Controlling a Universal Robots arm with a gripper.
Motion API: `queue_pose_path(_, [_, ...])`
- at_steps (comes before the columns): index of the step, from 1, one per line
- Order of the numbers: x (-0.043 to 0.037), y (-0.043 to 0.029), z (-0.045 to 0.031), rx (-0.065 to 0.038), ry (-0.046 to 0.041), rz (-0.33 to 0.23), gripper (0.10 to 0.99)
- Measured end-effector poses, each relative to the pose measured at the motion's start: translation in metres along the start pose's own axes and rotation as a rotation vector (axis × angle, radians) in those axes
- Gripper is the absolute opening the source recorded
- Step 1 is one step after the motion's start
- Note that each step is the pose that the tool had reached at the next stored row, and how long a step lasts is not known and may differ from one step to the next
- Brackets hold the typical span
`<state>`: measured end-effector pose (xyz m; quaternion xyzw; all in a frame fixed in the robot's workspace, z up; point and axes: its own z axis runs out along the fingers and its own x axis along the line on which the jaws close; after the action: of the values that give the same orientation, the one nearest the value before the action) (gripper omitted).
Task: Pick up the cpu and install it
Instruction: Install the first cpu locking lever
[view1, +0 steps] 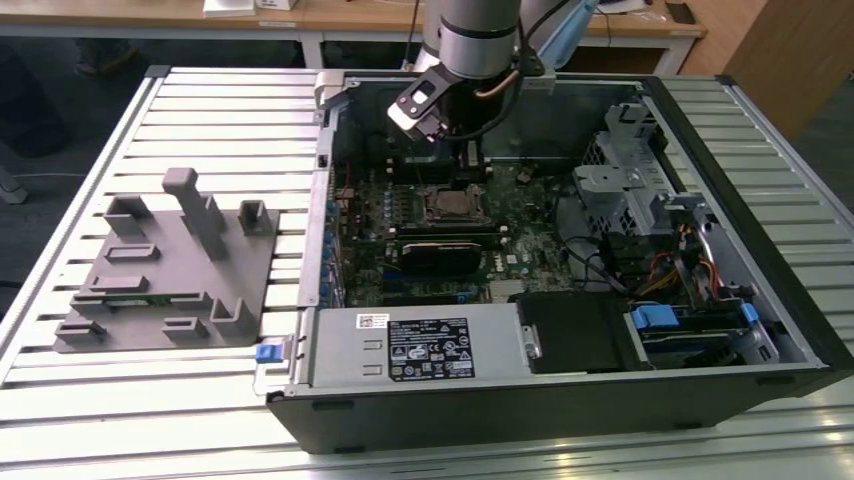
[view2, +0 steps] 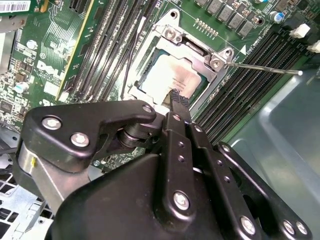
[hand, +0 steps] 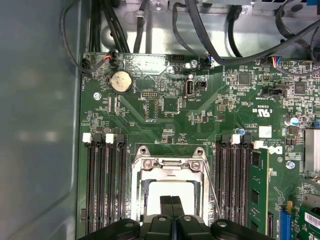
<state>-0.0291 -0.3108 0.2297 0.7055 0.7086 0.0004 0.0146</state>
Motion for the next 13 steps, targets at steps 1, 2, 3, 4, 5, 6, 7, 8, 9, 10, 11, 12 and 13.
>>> queue_pose_path(1, [0.0, 0.0, -0.0009, 0.0, 0.0, 0.0, 0.106])
queue_pose_path(2, [0.0, 0.0, -0.0016, 0.0, 0.0, 0.0, 0.106])
queue_pose_path(3, [-0.0001, 0.0, -0.0022, 0.0, 0.0, 0.0, 0.106])
queue_pose_path(4, [-0.0001, 0.0001, -0.0029, 0.0, 0.0001, 0.0, 0.106])
queue_pose_path(5, [-0.0001, 0.0001, -0.0038, 0.0, 0.0002, 0.0, 0.106])
queue_pose_path(6, [-0.0001, 0.0001, -0.005, 0.0, 0.0001, 0.0, 0.106])
queue_pose_path(7, [-0.0001, 0.0001, -0.0061, 0.0, 0.0, 0.0, 0.106])
queue_pose_path(8, [-0.0001, 0.0002, -0.0074, 0.0, 0.0, 0.0, 0.106])
queue_pose_path(9, [-0.0002, 0.0002, -0.0087, 0.0, 0.0, 0.0, 0.106])
queue_pose_path(10, [-0.0002, 0.0002, -0.01, 0.0, 0.0001, 0.0, 0.106])
queue_pose_path(11, [-0.0002, 0.0003, -0.0115, 0.0, 0.0001, 0.0, 0.106])
queue_pose_path(12, [-0.0002, 0.0003, -0.013, 0.0, 0.0001, 0.0, 0.106])
queue_pose_path(13, [-0.0003, 0.0003, -0.0146, 0.0, 0.0, 0.0, 0.106])
